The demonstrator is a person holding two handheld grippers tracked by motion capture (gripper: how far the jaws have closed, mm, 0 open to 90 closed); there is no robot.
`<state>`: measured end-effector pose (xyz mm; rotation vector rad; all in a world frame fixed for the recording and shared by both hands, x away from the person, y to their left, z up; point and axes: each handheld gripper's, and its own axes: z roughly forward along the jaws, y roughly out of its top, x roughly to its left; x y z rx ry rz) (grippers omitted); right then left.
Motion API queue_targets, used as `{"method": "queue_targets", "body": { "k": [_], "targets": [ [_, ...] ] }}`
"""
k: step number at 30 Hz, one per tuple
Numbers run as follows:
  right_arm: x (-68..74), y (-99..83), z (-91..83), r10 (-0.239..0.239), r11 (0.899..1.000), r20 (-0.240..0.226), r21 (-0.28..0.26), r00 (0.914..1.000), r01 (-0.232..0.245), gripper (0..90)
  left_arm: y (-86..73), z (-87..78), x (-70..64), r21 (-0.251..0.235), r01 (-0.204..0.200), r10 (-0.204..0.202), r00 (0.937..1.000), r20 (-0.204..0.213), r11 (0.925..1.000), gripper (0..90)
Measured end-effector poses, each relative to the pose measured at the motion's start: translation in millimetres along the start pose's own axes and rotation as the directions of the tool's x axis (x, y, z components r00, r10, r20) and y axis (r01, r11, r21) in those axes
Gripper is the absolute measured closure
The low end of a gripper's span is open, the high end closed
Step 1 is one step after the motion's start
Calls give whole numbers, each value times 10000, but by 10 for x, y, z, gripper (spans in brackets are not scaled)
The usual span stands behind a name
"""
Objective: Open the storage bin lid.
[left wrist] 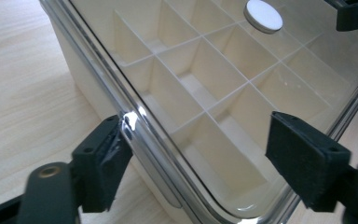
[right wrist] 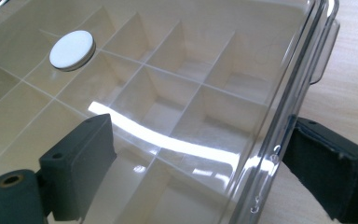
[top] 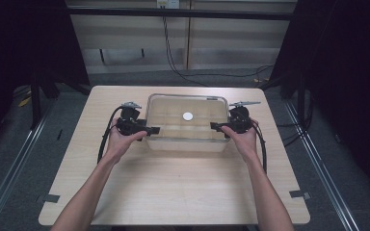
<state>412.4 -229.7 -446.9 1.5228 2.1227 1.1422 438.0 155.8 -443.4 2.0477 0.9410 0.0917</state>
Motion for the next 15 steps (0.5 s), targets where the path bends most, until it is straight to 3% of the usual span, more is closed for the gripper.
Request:
{"method": "queue_targets", "body": {
  "k": [10, 15],
  "targets": [
    [-25, -8, -37, 174, 9994, -193, -307, 9997, -180, 163, -3, -14, 6, -138, -35, 34, 10000, -39, 9999, 271],
    [-33, -22, -57, 410, 9974, -281, -583, 9988, -426, 173, -9, -46, 44, -424, 198, -195, 9998, 60, 9989, 354]
  ]
}}
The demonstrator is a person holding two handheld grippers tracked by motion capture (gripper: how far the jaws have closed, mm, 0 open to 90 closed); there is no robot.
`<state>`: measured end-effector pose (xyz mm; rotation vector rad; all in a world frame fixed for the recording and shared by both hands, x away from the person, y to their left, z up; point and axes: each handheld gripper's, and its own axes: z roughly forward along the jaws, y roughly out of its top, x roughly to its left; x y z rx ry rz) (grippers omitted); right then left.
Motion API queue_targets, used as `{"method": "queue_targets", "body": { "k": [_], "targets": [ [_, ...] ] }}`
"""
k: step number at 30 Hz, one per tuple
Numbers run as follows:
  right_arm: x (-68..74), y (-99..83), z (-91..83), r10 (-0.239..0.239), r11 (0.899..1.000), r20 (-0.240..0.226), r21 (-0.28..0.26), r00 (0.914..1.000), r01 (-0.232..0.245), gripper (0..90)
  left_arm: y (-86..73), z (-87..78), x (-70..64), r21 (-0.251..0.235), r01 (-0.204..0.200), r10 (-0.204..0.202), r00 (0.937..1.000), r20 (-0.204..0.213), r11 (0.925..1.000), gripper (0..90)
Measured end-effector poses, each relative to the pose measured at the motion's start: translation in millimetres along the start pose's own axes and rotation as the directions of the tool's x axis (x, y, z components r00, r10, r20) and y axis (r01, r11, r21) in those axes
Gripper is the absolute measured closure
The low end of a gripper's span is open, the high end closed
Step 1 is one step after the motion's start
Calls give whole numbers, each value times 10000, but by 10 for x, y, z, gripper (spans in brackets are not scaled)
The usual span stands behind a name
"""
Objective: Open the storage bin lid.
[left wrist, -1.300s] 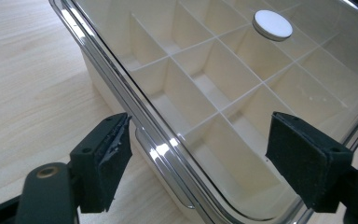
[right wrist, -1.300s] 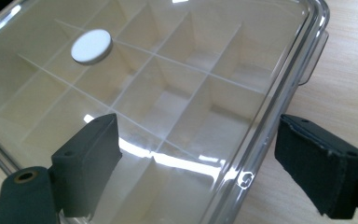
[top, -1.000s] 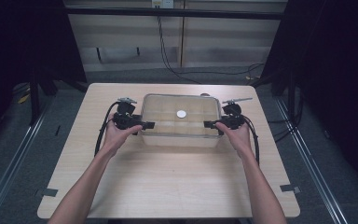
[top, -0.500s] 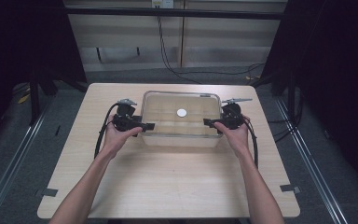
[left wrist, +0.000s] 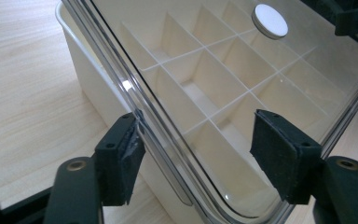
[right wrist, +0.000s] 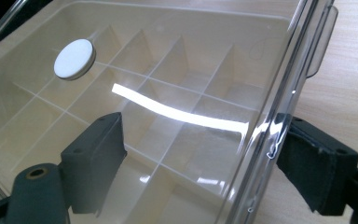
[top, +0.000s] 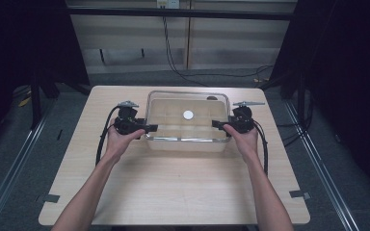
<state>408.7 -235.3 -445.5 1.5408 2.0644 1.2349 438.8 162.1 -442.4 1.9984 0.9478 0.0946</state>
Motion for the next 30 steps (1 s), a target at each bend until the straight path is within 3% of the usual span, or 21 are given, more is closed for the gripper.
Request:
{"method": "queue_targets", "body": {
  "k": [5, 7, 16, 27, 30],
  "targets": [
    [-2, -13, -22, -33, 9997, 105, -250, 9999, 35, 233, -5, -14, -25, -138, -198, 196, 9997, -144, 9997, 356],
    [-40, -14, -68, 250, 9980, -111, -580, 9996, -256, 270, -6, -22, -25, -180, -259, 256, 9995, -158, 9995, 370],
    [-45, -9, -101, 557, 9950, -324, -807, 9979, -581, 278, 1, -58, -29, -443, -271, 265, 9996, -137, 9987, 430],
    [-60, -2, -225, 581, 9910, -499, -1178, 9971, -636, 411, -37, -132, -61, -1058, -390, 367, 9991, -231, 9936, 502],
    [-67, 3, -260, 538, 9896, -568, -1301, 9969, -609, 446, -32, -145, -68, -1037, -509, 483, 9985, -276, 9933, 507]
  ]
}}
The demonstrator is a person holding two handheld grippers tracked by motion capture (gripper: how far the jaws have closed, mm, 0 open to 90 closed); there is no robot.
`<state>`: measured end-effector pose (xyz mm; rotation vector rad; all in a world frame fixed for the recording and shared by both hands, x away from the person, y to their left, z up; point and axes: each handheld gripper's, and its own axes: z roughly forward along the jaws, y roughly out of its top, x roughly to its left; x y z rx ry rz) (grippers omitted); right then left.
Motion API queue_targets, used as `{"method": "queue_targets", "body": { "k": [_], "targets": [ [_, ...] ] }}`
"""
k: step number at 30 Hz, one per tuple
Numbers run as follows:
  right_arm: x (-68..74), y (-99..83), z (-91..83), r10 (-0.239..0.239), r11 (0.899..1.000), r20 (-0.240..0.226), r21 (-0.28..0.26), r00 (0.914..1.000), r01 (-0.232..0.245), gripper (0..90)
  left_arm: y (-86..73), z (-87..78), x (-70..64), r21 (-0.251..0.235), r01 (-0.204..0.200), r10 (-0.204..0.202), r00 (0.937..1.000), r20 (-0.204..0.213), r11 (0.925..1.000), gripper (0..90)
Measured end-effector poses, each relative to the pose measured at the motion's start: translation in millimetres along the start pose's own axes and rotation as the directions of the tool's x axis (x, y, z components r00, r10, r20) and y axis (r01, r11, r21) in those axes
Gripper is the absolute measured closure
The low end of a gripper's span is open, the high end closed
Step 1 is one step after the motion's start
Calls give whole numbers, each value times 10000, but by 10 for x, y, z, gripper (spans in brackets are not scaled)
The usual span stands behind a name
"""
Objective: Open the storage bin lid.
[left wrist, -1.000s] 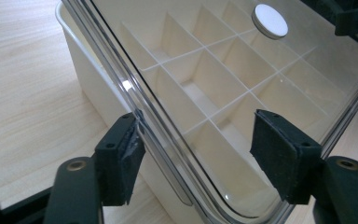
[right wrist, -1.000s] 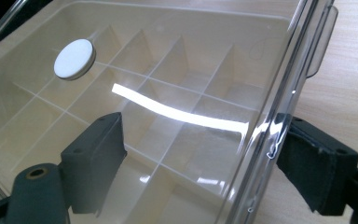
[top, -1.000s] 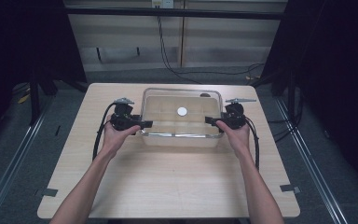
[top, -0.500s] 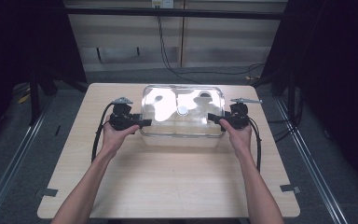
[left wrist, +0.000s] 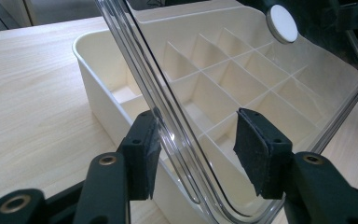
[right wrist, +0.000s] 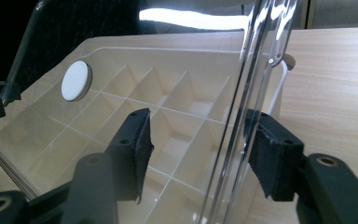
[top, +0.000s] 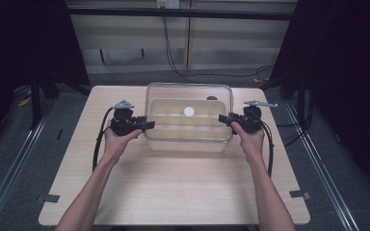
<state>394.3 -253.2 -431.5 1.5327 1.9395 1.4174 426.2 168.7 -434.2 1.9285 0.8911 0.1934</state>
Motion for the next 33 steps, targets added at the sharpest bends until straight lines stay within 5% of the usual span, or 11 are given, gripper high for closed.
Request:
{"method": "queue_targets", "body": {
  "k": [6, 33],
  "targets": [
    [23, 7, -27, -155, 9999, 114, -10, 9998, 156, 466, -5, -30, -36, -175, -264, 260, 9995, -202, 9995, 521],
    [62, 2, -190, 117, 9972, -219, -736, 9997, -133, 583, 25, -169, -28, -775, -84, 90, 9999, 69, 9970, 633]
  ]
}}
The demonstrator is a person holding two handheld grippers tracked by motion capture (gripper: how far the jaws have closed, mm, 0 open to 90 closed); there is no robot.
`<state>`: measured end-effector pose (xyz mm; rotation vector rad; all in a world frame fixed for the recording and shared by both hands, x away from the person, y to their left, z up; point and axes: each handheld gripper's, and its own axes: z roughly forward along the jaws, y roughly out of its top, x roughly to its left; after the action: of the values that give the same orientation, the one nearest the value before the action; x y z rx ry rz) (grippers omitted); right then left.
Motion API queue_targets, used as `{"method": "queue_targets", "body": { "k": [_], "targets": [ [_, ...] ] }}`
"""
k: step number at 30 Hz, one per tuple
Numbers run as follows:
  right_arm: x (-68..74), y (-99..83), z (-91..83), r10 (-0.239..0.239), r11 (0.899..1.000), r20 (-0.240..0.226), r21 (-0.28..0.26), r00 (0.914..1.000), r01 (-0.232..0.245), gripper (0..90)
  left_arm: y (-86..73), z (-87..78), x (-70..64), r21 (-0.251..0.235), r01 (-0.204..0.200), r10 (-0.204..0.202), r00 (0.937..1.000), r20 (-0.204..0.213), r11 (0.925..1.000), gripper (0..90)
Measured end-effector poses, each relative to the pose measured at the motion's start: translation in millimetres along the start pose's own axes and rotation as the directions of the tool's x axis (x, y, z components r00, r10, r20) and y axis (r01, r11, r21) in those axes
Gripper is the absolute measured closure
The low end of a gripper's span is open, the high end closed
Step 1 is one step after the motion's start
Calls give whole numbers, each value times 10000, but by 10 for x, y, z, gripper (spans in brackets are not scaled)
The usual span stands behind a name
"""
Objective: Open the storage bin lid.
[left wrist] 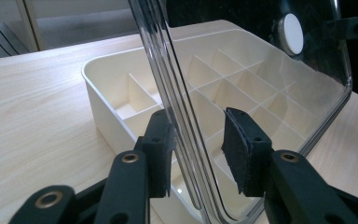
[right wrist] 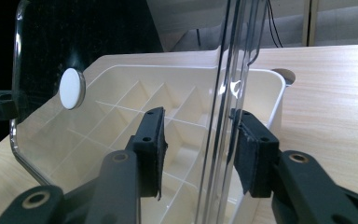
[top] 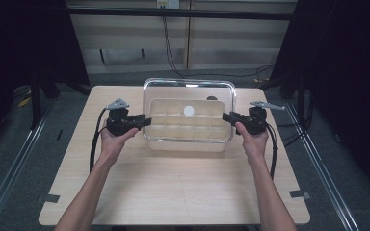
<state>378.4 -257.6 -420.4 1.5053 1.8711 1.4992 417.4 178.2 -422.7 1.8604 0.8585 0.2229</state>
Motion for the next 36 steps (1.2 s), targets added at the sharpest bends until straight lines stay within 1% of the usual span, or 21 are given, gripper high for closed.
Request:
{"method": "queue_targets", "body": {
  "k": [3, 4, 6, 10, 11, 14, 16, 20, 23, 25, 26, 34, 36],
  "targets": [
    [19, 4, -30, -85, 9999, -26, -55, 10000, 85, 588, 8, -23, -11, -85, 16, -16, 10000, 35, 10000, 650],
    [26, 4, -37, -75, 9999, -11, -68, 10000, 75, 589, 11, -32, -16, -78, -80, 80, 10000, 2, 9999, 654],
    [32, 7, -52, -93, 9999, -34, -72, 10000, 93, 594, 14, -48, -22, -87, -114, 114, 9999, 15, 9999, 662],
    [42, 12, -89, -94, 9998, -111, -158, 9999, 92, 612, 15, -68, -27, -189, -65, 67, 9999, 86, 9998, 679],
    [45, 11, -97, -96, 9998, -120, -172, 9999, 94, 614, 18, -75, -27, -198, -129, 130, 9999, 68, 9997, 683],
    [44, 6, -117, -78, 9997, -186, -232, 9998, 74, 625, 28, -91, -33, -163, -24, 26, 10000, 87, 9999, 696],
    [46, 3, -130, -30, 9996, -234, -280, 9997, 24, 630, 32, -101, -39, -162, -51, 52, 10000, 82, 9999, 702],
    [57, -3, -146, -6, 9993, -211, -377, 9998, -2, 632, 46, -119, -81, -152, -122, 121, 9999, -86, 9998, 707],
    [59, -8, -156, 64, 9991, -204, -418, 9998, -72, 632, 50, -132, -80, -263, -75, 75, 10000, 3, 9996, 712],
    [60, -12, -162, 113, 9989, -243, -460, 9996, -124, 634, 60, -141, -87, -243, -170, 169, 9999, -35, 9996, 715],
    [63, -13, -165, 142, 9988, -225, -465, 9996, -152, 635, 62, -145, -89, -266, -149, 148, 9999, -18, 9995, 717],
    [85, -21, -222, 70, 9984, -368, -553, 9993, -90, 644, 65, -186, -105, -217, -231, 232, 9997, 77, 9995, 736],
    [89, -22, -231, 64, 9983, -399, -578, 9992, -87, 645, 58, -208, -114, -234, -194, 197, 9997, 126, 9995, 737]
  ]
}}
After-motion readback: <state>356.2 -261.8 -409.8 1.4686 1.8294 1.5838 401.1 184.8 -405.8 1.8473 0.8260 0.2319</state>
